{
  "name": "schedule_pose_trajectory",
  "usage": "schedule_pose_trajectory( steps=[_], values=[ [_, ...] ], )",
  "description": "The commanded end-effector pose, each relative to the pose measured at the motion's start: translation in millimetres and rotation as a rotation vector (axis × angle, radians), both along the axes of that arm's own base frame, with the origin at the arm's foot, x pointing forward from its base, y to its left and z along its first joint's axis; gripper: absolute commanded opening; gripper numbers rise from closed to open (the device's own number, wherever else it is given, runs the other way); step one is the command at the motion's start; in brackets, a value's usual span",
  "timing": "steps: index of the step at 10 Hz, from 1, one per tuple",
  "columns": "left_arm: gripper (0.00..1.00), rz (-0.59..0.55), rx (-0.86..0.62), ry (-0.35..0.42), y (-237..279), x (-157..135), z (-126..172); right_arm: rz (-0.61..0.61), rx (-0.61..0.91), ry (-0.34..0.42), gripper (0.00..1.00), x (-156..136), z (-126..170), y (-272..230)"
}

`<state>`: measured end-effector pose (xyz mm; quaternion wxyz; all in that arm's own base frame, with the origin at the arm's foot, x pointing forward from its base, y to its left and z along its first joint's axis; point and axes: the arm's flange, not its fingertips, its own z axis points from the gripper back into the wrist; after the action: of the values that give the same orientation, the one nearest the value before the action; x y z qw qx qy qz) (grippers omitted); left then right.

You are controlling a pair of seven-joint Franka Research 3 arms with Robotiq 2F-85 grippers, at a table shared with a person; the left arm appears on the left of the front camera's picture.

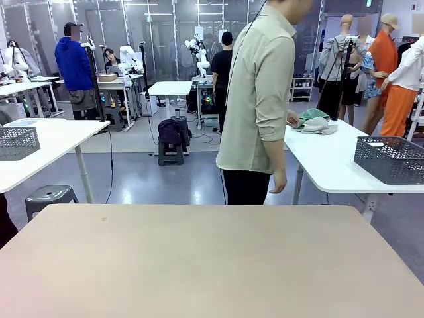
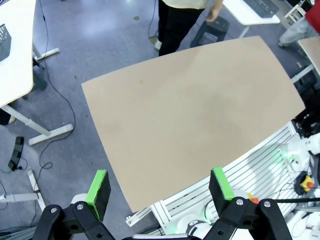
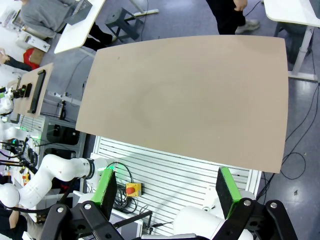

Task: Fold the towels and place them in the basket.
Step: When a person lays out a Towel with hook on the table, fold it in half twice.

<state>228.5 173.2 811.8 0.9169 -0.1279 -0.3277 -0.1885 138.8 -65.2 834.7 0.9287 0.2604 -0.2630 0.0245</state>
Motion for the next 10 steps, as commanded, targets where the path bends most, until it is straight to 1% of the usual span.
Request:
schedule_pose_trajectory(
  steps=[1,10],
  values=[
    [1.0,0.008,0.005,0.001,-1.9,-1.2,0.6,-0.01,-0.003,-0.003,1.0,-2.2,0.8,-0.2],
    [1.0,0.008,0.005,0.001,-1.9,-1.2,0.6,-0.01,-0.003,-0.003,1.0,-2.2,0.8,-0.2]
  ],
)
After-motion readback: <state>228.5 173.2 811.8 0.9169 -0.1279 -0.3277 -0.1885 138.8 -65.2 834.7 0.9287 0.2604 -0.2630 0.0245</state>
